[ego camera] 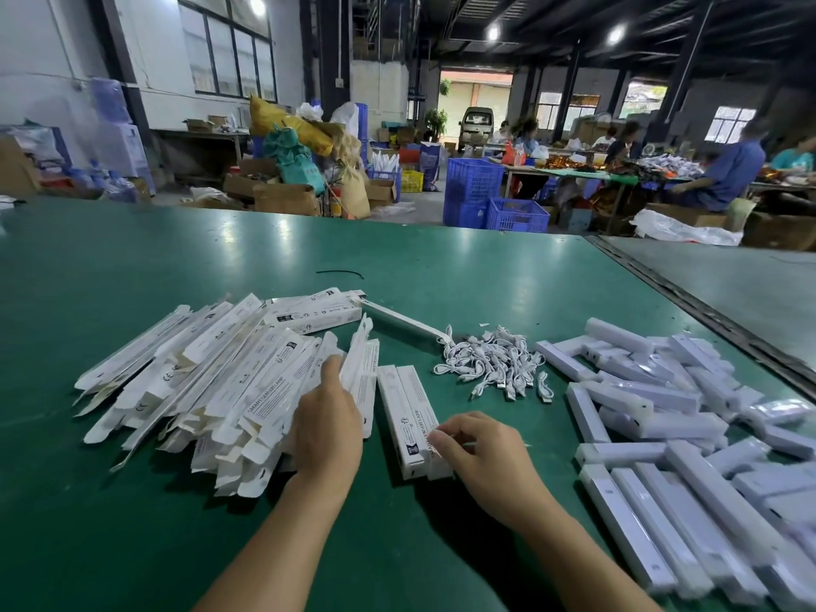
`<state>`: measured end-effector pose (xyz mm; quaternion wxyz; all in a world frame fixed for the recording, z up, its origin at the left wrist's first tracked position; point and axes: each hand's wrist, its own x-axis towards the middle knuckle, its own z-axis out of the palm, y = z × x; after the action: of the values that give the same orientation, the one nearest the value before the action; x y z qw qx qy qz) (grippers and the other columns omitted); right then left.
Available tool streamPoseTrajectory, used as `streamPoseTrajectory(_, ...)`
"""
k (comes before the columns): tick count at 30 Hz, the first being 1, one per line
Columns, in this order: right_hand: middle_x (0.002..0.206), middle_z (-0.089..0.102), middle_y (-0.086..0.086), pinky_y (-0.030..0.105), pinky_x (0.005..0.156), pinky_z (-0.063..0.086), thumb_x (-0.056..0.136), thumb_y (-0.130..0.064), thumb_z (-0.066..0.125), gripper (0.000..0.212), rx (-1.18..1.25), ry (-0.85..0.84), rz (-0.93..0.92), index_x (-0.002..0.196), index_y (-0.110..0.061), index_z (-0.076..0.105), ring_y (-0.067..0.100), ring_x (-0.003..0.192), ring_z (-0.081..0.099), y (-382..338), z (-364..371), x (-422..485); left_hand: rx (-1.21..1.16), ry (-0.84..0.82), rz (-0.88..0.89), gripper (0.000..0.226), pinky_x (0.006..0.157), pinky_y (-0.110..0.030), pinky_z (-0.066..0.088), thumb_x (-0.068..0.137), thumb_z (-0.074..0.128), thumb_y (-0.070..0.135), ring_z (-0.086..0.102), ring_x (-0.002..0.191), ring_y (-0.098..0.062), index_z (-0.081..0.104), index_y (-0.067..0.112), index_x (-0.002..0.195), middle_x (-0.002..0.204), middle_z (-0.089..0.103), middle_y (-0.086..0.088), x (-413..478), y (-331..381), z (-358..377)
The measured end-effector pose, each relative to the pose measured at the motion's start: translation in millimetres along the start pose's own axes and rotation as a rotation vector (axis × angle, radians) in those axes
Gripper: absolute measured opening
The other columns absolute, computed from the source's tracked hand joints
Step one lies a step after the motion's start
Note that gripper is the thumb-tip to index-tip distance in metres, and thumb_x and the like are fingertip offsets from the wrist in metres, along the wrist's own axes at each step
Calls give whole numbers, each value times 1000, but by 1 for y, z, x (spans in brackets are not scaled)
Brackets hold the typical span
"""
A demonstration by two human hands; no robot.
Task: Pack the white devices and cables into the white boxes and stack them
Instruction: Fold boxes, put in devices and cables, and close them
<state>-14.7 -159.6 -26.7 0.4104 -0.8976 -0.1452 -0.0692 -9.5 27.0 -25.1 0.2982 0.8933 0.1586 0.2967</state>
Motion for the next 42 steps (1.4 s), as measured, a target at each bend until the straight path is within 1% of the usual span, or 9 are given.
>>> streamPoseTrajectory(5, 92, 71, -13, 18, 78, 51, 91, -38, 65, 18, 33, -38, -19, 94, -24, 75, -3, 84, 65, -2, 2, -2, -319, 141, 9, 28, 57, -42, 49, 101, 47, 5, 65, 67, -40, 58, 9, 126, 72, 66, -16, -5, 6, -5)
streamPoseTrajectory(8, 100, 69, -18, 12, 82, 50, 94, -33, 62, 21, 162, 14, 23, 114, -26, 67, -9, 93, 62, -4, 2, 0, -667, -22, -37, 22, 54, -41, 59, 101, 48, 5, 73, 71, -32, 61, 22, 109, 98, 70, -6, -11, 11, -8)
streamPoseTrajectory(12, 114, 71, -5, 30, 83, 57, 95, -24, 58, 33, 813, 10, 142, 127, -30, 56, 11, 100, 68, -9, -8, 4, -1034, -303, -235, 27, 49, -36, 58, 99, 50, -3, 72, 61, -28, 70, 15, 95, 89, 74, -14, -14, 21, -13)
streamPoseTrajectory(19, 108, 70, 11, 18, 62, 52, 82, -15, 63, 24, 1597, 5, 203, 106, -13, 64, 10, 71, 58, -7, -21, 11, -1127, -714, -461, 35, 38, -23, 45, 98, 43, -5, 55, 41, -15, 75, 11, 101, 60, 67, -10, -20, 30, -16)
streamPoseTrajectory(23, 109, 71, 13, 17, 59, 51, 82, -22, 64, 25, 1596, 30, 228, 104, -12, 68, 9, 67, 57, -2, -23, 16, -1055, -696, -431, 34, 37, -24, 43, 99, 46, 0, 52, 40, -16, 77, 11, 90, 59, 65, -8, -22, 31, -19)
streamPoseTrajectory(26, 102, 73, 11, 19, 61, 54, 77, -21, 67, 35, 1601, 25, 253, 111, -13, 65, 10, 69, 61, 0, -23, 17, -874, -618, -161, 25, 49, -29, 49, 87, 65, 41, 60, 57, -16, 77, 19, 87, 64, 63, 4, -24, 28, -20)
streamPoseTrajectory(29, 101, 73, 3, 24, 67, 50, 74, -30, 68, 33, 1426, 32, 273, 105, -21, 63, 11, 80, 63, -1, -22, 18, -638, -564, 99, 37, 65, -18, 51, 69, 69, 64, 65, 74, -5, 73, 37, 93, 80, 71, 16, -28, 25, -19)
streamPoseTrajectory(35, 93, 72, 6, 30, 71, 57, 75, -19, 68, 27, 1427, 72, 281, 101, -11, 62, 19, 87, 70, -3, -22, 19, -696, -577, 100, 15, 55, -19, 50, 80, 73, 49, 67, 65, -4, 71, 41, 93, 80, 75, 13, -29, 29, -17)
streamPoseTrajectory(42, 92, 73, 11, 30, 69, 58, 77, -12, 70, 16, 1326, 129, 201, 92, -9, 69, 22, 84, 72, 2, -21, 17, -769, -753, -61, 14, 46, -27, 49, 94, 67, 19, 69, 55, -26, 72, 7, 94, 64, 71, -9, -32, 30, -14)
